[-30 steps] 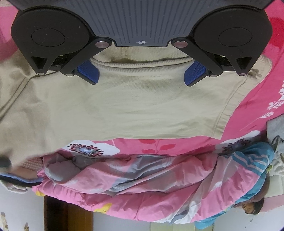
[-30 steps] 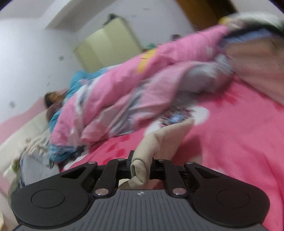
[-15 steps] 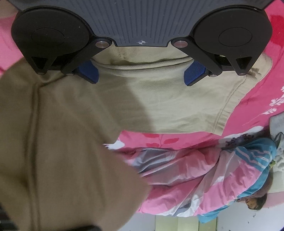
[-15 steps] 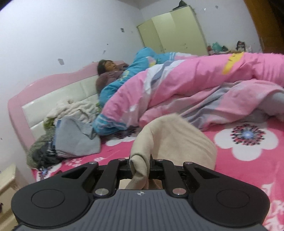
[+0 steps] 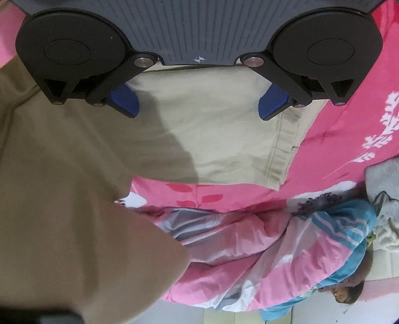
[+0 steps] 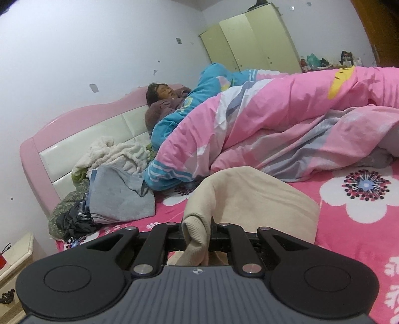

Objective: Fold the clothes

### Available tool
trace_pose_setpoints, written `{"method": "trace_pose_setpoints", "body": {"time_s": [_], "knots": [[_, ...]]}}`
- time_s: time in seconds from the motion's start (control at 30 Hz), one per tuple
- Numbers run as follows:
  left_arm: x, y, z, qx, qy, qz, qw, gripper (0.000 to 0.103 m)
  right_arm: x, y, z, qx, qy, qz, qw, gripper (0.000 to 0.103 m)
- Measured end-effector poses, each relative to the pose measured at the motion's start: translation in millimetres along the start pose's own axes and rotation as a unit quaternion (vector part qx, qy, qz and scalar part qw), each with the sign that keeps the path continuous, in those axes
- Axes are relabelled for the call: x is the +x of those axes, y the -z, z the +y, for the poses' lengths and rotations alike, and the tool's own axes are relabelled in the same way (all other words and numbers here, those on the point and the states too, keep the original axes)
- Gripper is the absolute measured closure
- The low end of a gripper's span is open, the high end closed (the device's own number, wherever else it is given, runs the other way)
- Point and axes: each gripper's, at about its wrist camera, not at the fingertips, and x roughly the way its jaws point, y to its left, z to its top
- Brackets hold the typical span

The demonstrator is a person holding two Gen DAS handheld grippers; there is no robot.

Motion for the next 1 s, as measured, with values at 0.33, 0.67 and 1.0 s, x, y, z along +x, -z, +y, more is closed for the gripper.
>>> {"method": "trace_pose_setpoints", "body": {"time_s": [0.33,0.67,1.0], "knots": [[-60,28,56,-0.104,0.015,-0.100,0.9894,0.001,37,0,21,-0.026,-0.037,0.033,0.998,0.093],[-69,50,109,-0.216,0.015,-0.088,0.9723,0.037,113,27,66,-0.101,-0.034,0.143,0.984,0.093],[-57,70,142,-0.307,0.070,-0.071,0.9466,0.065,126,30,84,-0.135,-0.015,0.155,0.979,0.093]]}}
